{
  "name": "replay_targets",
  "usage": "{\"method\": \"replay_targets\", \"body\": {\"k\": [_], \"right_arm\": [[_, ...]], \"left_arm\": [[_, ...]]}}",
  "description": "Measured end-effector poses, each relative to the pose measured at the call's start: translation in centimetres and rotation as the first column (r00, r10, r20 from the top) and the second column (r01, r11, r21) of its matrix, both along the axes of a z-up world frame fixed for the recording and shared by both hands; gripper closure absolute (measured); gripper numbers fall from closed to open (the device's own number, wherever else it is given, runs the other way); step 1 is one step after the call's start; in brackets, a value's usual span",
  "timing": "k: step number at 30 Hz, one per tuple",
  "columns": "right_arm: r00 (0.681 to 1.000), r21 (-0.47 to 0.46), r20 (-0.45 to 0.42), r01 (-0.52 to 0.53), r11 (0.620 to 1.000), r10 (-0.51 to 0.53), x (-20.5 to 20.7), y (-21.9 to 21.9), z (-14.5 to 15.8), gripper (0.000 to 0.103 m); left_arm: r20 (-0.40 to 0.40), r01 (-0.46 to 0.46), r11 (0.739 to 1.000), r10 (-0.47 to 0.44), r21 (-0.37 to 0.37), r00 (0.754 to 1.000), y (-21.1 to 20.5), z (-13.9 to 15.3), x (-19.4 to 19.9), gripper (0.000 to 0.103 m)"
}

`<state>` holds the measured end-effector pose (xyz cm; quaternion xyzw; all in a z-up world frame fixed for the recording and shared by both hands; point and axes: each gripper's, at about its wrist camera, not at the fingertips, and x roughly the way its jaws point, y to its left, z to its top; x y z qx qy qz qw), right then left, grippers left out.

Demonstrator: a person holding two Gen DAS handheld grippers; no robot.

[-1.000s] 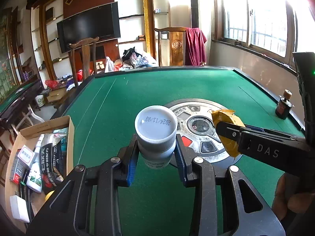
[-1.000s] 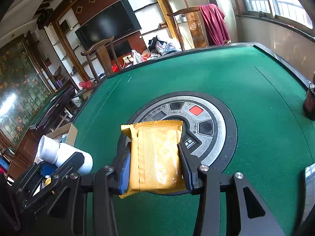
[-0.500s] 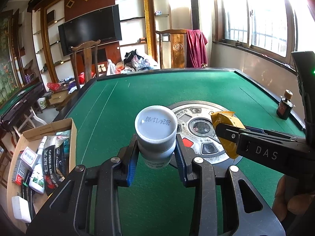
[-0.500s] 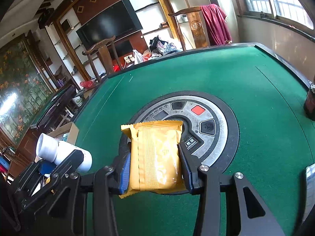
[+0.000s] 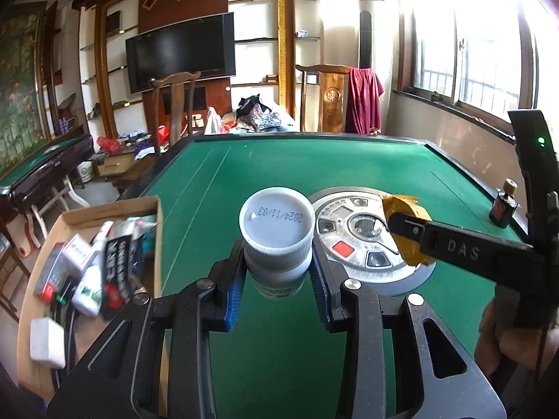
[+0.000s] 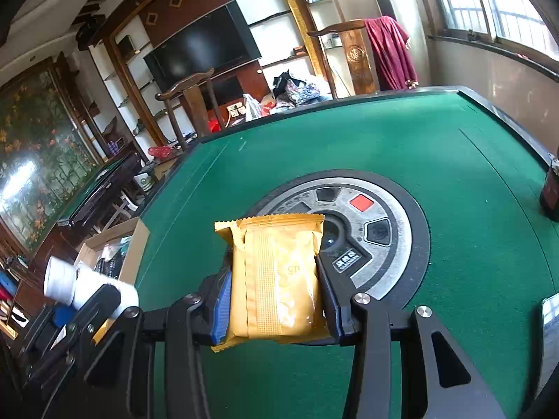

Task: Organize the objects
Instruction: 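Carry the pill bottle with left gripper while right gripper carries the yellow packet to the tray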

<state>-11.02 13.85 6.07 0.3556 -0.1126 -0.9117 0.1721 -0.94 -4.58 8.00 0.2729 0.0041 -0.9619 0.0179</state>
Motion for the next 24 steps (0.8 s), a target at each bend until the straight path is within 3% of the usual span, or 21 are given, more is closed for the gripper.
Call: {"method": "replay_targets", "body": {"k": [15, 24], "right_arm": [[0.992, 0.051, -0.040, -0.120, 0.991, 0.122, 2.3, -4.5, -0.3, 0.059], [0.988, 0.036, -0.015, -0.155, 0.987, 0.156, 2.7, -5.5, -2.2, 0.059]], "left_arm": [[-0.035, -0.067, 0.998, 0.067, 0.007, 0.997, -2.9, 1.9, 6.2, 0.069], [-0.031, -0.144, 0.989, 0.145, 0.022, 0.989, -6.2, 2.4, 8.6, 0.069]]}}
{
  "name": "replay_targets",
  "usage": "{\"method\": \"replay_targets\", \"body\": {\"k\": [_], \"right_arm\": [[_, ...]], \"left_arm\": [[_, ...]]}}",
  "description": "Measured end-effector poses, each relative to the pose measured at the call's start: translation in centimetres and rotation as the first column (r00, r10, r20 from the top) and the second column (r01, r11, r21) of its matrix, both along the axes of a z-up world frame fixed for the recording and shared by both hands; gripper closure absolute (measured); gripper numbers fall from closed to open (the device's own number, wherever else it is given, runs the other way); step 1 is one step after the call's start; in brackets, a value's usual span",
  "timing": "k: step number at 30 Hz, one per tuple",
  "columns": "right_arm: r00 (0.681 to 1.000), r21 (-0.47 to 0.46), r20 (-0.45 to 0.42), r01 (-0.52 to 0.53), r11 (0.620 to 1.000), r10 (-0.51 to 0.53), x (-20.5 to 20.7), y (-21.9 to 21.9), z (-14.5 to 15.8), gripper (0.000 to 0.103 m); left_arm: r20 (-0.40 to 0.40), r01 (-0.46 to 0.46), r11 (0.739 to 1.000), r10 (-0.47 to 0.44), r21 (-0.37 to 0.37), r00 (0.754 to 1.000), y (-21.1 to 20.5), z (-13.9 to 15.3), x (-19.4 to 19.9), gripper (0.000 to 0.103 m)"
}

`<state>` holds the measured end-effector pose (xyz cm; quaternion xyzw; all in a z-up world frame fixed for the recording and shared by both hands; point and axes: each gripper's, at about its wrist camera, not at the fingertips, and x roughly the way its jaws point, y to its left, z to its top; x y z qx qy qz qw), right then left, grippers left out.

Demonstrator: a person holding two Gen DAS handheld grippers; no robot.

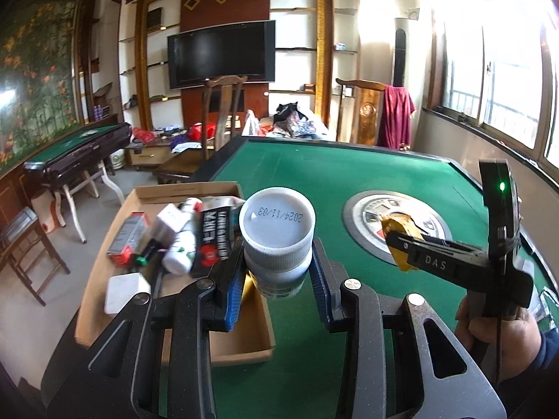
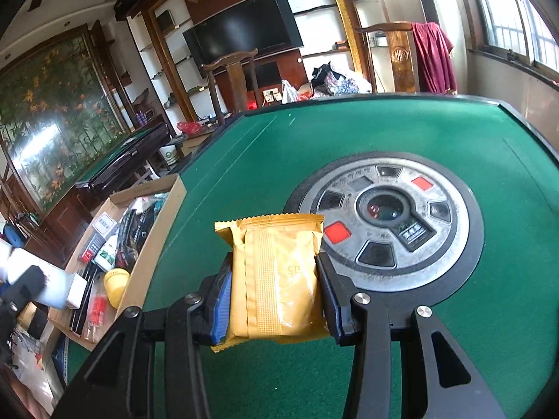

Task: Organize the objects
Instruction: 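Carry the pill bottle with left gripper while right gripper carries the yellow packet to the tray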

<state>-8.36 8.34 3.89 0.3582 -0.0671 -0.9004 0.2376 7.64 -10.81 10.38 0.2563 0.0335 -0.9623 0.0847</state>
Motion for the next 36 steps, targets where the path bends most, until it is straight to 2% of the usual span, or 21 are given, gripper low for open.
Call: {"method": "replay_targets", "body": {"k": [10, 14, 18, 26, 36], "right_arm": [[0.999, 0.008, -0.031, -0.016, 1.000, 0.017, 0.3, -0.8, -0.5, 0.059], [0.997, 0.039, -0.078, -0.011, 0.999, 0.014, 0.7, -1.6, 0.8, 0.059], [0.994, 0.021, -0.096, -0.049, 0.999, 0.051, 0.6, -4.2, 2.9, 0.059], [0.972, -0.042, -0.098, -0.220, 0.975, 0.215, 0.9, -11.7, 5.2, 0.059], [0.959, -0.076, -0.057, -0.282, 0.957, 0.278, 0.5, -14.2, 4.9, 0.059]], "left_arm": [[0.004, -0.046, 0.998, 0.046, 0.042, 0.999, -5.8, -0.2, 1.1, 0.069], [0.012, -0.053, 0.997, 0.052, 0.053, 0.999, -8.1, -0.3, 1.1, 0.069], [0.011, -0.067, 0.995, 0.067, 0.070, 0.998, -10.0, -0.5, 1.7, 0.069], [0.018, -0.082, 0.995, 0.081, 0.061, 0.997, -10.9, -0.7, 3.0, 0.069], [0.033, -0.096, 0.992, 0.094, 0.082, 0.995, -11.1, -1.7, 2.9, 0.069]]}}
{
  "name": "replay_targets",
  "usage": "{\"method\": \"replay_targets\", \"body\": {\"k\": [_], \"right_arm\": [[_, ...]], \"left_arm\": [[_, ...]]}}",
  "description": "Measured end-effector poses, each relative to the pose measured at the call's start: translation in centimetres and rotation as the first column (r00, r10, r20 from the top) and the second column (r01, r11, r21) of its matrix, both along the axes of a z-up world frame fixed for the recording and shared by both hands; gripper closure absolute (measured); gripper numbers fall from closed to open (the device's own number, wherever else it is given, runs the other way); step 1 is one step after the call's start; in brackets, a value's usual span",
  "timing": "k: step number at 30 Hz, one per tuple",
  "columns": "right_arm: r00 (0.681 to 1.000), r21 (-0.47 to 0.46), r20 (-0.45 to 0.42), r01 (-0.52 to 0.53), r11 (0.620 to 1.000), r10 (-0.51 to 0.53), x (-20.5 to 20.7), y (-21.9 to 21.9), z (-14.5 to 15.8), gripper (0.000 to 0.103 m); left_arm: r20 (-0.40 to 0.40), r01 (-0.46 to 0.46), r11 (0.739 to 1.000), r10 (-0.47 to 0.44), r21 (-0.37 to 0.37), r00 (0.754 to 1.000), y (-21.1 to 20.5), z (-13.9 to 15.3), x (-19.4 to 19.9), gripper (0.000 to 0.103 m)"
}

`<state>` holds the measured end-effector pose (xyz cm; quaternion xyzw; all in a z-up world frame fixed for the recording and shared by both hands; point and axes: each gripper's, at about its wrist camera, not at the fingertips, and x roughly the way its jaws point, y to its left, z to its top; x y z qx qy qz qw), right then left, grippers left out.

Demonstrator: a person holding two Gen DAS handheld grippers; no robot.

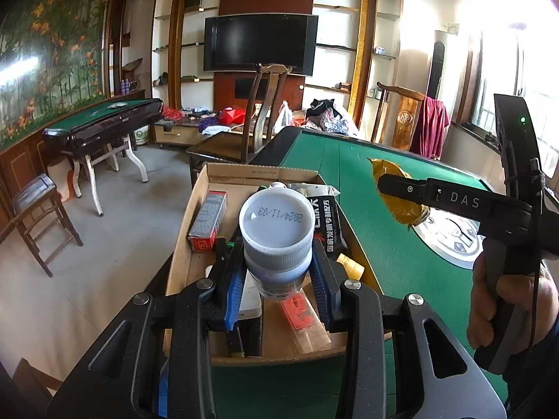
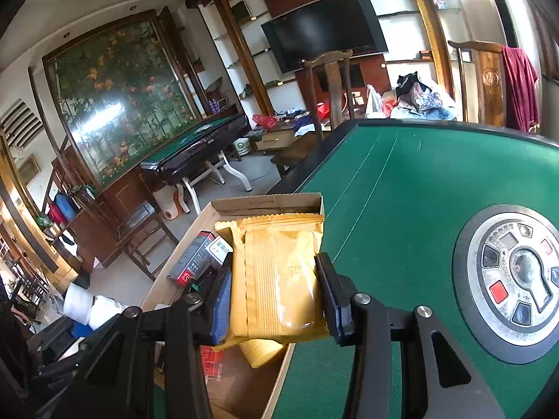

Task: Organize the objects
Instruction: 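Carry the pill bottle with left gripper while right gripper carries the yellow packet to the tray, then lower the yellow packet and pill bottle into the tray with both grippers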

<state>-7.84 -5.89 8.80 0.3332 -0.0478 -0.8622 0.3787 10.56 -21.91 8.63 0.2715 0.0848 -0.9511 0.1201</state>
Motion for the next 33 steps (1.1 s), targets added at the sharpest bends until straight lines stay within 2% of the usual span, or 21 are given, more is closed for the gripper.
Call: {"method": "replay_targets", "body": {"k": [13, 25, 33], "right_arm": [[0.998, 0.031, -0.023, -0.057, 0.998, 0.058, -0.5, -2.6, 0.2, 0.059], [0.989, 0.104, -0.011, -0.147, 0.984, 0.149, -1.6, -8.5, -0.3, 0.059], [0.987, 0.163, -0.011, -0.158, 0.974, 0.162, -3.1, -12.8, -1.3, 0.059]], "left_arm": [[0.077, 0.000, 0.997, -0.006, 0.077, 0.997, -1.5, -2.7, -1.7, 0.069], [0.070, -0.001, 0.996, -0.006, 0.091, 0.998, -1.6, -2.4, -2.2, 0.069], [0.065, -0.004, 0.996, -0.001, 0.087, 0.998, -1.8, -2.4, -2.5, 0.069]]}}
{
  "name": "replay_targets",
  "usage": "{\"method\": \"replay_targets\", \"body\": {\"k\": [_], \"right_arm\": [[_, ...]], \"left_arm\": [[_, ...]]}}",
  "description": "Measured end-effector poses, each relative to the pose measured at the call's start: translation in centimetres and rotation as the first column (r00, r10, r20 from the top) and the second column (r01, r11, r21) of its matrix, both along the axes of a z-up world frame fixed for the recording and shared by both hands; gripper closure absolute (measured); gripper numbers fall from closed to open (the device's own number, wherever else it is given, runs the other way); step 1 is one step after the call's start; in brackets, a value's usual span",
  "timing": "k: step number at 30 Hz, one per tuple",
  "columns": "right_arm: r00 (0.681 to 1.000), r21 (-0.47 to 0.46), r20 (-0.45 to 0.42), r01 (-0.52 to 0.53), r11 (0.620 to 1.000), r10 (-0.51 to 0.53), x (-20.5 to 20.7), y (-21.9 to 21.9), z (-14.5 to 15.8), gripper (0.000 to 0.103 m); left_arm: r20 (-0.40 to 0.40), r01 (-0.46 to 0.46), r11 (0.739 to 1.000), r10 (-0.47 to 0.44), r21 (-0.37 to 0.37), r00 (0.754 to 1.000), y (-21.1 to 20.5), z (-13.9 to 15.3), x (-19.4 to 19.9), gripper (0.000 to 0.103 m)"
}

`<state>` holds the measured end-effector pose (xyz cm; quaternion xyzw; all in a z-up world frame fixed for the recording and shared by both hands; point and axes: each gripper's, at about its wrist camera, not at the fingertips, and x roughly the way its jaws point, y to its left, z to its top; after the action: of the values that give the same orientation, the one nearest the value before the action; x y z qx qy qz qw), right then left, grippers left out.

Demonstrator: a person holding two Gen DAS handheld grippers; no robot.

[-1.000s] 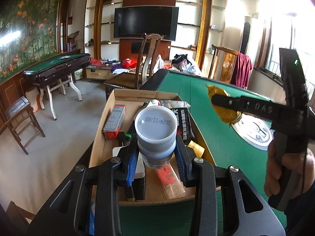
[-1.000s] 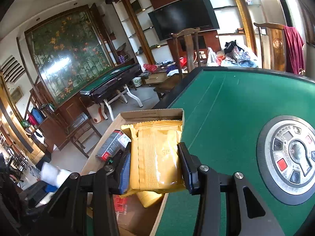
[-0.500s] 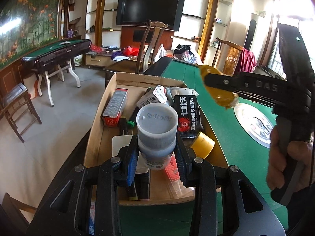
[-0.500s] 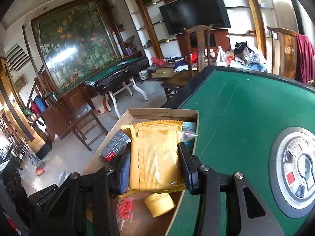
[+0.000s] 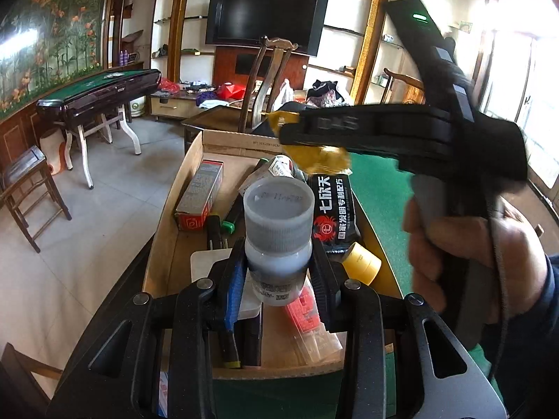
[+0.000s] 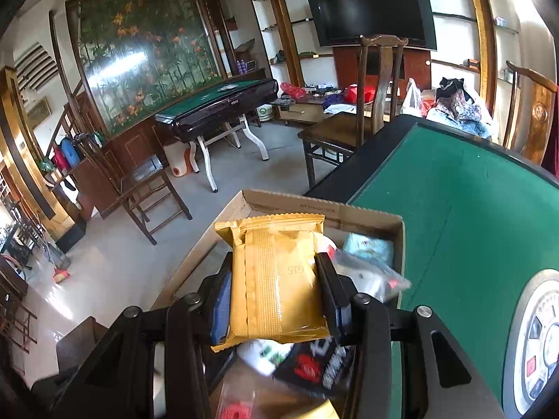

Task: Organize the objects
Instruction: 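Lower the yellow packet and pill bottle into the tray with both grippers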

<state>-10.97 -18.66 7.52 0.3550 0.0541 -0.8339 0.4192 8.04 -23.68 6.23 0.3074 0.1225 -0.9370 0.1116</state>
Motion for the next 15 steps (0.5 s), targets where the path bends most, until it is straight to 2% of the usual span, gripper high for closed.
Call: {"method": "replay_targets", "body": {"k": [8, 15], "right_arm": [[1.000, 0.047, 0.011, -0.020, 0.999, 0.020, -1.4, -3.6, -0.3, 0.059], [0.998, 0.078, 0.069, -0.006, 0.997, 0.000, -3.8, -4.8, -1.0, 0.059]], "left_arm": [[0.018, 0.022, 1.000, -0.022, 0.012, 1.000, 0.3, -0.4, -0.7, 0.069], [0.014, 0.031, 0.999, -0.031, 0.009, 0.999, 0.6, -0.4, -1.1, 0.069]]}}
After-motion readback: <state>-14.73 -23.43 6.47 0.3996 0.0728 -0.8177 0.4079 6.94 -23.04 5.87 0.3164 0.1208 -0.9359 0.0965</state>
